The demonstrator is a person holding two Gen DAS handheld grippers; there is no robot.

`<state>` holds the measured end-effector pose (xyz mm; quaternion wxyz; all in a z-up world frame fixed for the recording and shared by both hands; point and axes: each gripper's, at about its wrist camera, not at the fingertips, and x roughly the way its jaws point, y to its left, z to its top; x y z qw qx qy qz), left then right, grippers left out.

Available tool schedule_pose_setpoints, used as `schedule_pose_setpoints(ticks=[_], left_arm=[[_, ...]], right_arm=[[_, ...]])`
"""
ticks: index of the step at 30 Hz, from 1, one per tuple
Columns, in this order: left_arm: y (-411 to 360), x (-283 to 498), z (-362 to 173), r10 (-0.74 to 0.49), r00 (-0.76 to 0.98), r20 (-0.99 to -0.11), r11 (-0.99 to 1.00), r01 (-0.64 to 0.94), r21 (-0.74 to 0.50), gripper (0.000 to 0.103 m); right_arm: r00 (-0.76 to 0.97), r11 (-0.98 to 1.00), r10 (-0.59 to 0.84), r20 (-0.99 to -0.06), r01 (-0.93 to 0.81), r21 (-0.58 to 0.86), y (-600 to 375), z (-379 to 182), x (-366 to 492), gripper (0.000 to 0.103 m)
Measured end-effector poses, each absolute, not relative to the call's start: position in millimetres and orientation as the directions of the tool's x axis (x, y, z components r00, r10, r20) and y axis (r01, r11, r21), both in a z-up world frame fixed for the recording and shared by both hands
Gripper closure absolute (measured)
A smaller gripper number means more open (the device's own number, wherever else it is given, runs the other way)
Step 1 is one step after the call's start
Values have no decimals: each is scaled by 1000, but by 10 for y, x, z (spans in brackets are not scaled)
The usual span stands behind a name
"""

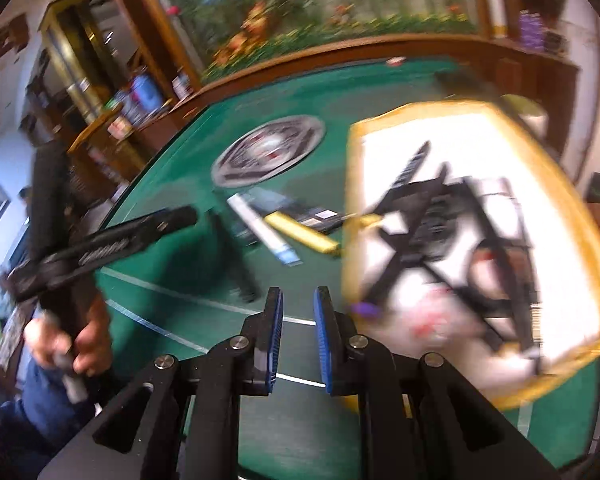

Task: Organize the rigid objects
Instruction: 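Return both tools to the pile and grasp a black marker with each, then lift the black marker with the right tool while the left lifts another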

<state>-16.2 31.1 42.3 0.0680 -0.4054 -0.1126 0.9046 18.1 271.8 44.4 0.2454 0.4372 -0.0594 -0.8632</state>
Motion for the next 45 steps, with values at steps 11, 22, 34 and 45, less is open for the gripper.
schedule_pose_setpoints(ticks=[11, 22, 34, 45], left_arm=[[-232, -220, 119, 289, -629, -722, -914, 43, -403, 40], [-241, -224, 108, 343, -596, -726, -895, 27, -446, 40], [164, -230, 107, 329, -559, -761, -938, -100, -332, 37], [16, -296, 74, 219, -575, -788, -966, -14, -259, 86]], right_arm=[[-405, -867, -460, -790, 397, 302, 1999, 123, -221, 87], [-276, -779, -548, -790, 512, 361, 1446, 2, -133, 79], [-474, -870, -386, -792, 471, 142, 1780, 320, -264, 76], [-456, -856, -425, -782, 482, 185, 1701, 302, -449, 76]])
